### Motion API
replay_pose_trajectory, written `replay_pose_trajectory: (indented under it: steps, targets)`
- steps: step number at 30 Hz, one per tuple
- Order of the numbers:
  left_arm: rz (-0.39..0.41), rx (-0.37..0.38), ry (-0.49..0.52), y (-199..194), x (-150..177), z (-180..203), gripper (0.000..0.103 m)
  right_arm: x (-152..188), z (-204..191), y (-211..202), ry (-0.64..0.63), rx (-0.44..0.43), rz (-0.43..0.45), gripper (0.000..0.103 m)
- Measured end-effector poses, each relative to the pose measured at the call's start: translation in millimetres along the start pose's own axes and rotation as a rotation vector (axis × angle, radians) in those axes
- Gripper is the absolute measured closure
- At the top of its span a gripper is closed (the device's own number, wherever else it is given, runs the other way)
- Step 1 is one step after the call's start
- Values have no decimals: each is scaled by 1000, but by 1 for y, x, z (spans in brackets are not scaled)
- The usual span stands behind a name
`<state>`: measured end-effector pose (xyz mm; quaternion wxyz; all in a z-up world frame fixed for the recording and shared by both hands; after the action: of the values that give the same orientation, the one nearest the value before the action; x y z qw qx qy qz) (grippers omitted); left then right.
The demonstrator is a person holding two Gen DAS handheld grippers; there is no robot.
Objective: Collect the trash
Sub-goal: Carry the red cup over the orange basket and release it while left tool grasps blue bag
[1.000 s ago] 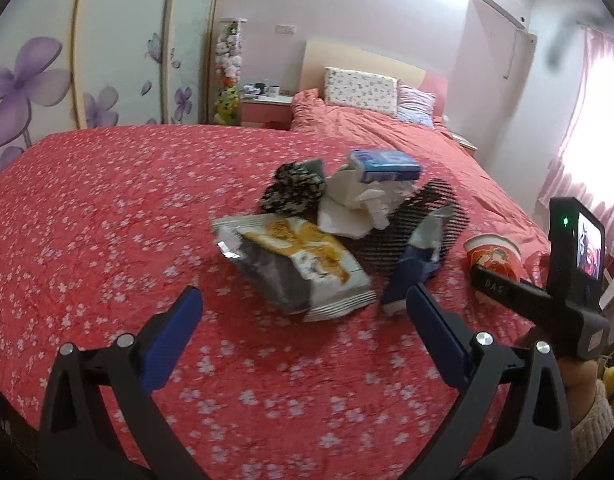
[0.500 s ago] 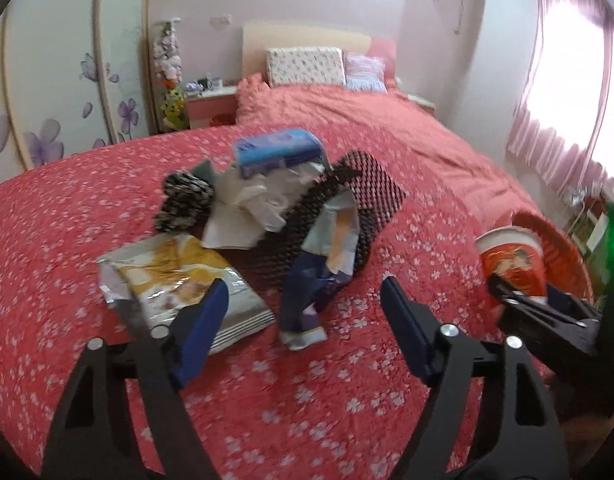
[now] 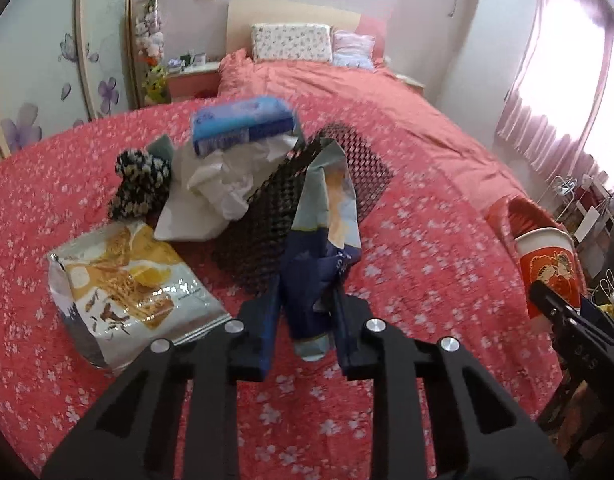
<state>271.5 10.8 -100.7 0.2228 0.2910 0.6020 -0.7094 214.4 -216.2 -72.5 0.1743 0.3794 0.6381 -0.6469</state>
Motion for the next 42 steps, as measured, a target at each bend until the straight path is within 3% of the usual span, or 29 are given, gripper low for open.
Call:
replay_pose_trajectory:
  steps: [9, 17, 29, 42]
  targets:
    - [43, 51, 25, -26, -12, 33, 79, -11, 19, -21, 5, 5, 70, 28]
    - [45, 185, 73, -39, -19, 99, 79, -23, 56, -41, 50, 43, 133, 28]
    - [8, 297, 144, -20, -20, 185, 79, -33, 118, -41, 139, 144, 196, 28]
    - [-50, 391, 196, 15, -23, 257, 79, -41, 163, -33, 211, 153, 232, 28]
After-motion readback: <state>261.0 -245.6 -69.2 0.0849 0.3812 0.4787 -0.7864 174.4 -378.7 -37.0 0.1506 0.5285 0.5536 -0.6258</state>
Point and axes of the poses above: each gripper's, at about its wrist camera, not at the fingertips, and y roughly the way its jaws point, z to its right, x to its underside, the point moved 7 cm from there along y, roughly the way its jaws point, and after that the axes turned 1 degree about -x, right-handed, at the moved point
